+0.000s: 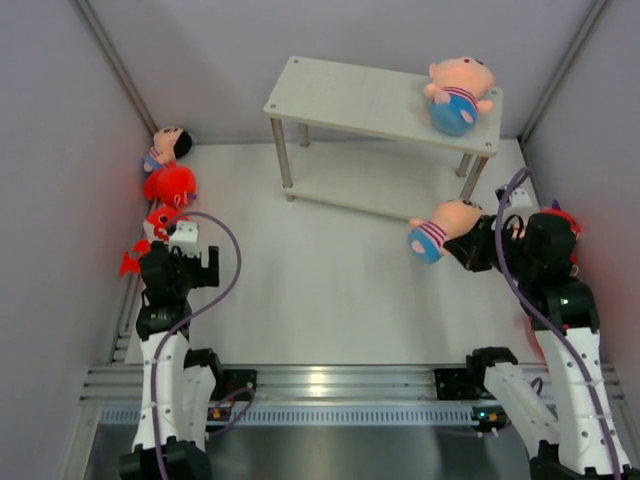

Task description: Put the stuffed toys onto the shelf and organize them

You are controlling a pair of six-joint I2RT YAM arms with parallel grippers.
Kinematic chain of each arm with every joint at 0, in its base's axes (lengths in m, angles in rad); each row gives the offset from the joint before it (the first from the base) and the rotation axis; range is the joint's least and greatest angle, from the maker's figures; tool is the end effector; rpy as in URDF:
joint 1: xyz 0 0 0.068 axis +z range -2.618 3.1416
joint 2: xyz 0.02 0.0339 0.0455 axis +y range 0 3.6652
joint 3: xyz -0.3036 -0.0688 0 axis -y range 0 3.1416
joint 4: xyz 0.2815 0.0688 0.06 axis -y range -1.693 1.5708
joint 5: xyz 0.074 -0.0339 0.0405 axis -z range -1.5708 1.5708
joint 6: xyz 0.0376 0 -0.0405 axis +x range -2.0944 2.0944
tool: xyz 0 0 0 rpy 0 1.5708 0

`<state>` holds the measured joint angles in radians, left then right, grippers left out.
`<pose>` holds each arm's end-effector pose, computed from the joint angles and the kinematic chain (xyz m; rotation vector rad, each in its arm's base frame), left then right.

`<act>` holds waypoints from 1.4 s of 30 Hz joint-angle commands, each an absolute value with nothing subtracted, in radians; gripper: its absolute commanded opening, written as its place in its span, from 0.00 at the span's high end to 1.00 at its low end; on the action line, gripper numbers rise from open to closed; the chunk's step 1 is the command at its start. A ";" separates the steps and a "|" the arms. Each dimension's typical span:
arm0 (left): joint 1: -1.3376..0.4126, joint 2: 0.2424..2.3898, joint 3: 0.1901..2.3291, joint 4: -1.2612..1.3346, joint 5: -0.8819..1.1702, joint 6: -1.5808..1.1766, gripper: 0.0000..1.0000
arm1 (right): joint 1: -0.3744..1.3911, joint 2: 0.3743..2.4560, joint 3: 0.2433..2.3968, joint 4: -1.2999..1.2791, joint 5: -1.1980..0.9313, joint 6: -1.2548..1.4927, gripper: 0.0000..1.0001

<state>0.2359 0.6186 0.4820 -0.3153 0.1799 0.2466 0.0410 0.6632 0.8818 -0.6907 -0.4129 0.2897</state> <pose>0.1567 0.0308 0.2622 0.1245 2.0133 0.1249 0.1384 0.0208 0.3707 -0.0065 2.0575 0.6272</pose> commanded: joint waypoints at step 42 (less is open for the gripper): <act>0.218 0.604 0.480 -0.279 0.219 0.290 0.01 | 0.288 1.893 2.345 -0.324 -0.509 0.307 1.00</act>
<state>0.2230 0.6170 0.4820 -0.3149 0.2050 0.2676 0.2852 1.8862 2.3230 -0.3828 -0.4702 0.2924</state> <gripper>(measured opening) 0.985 0.018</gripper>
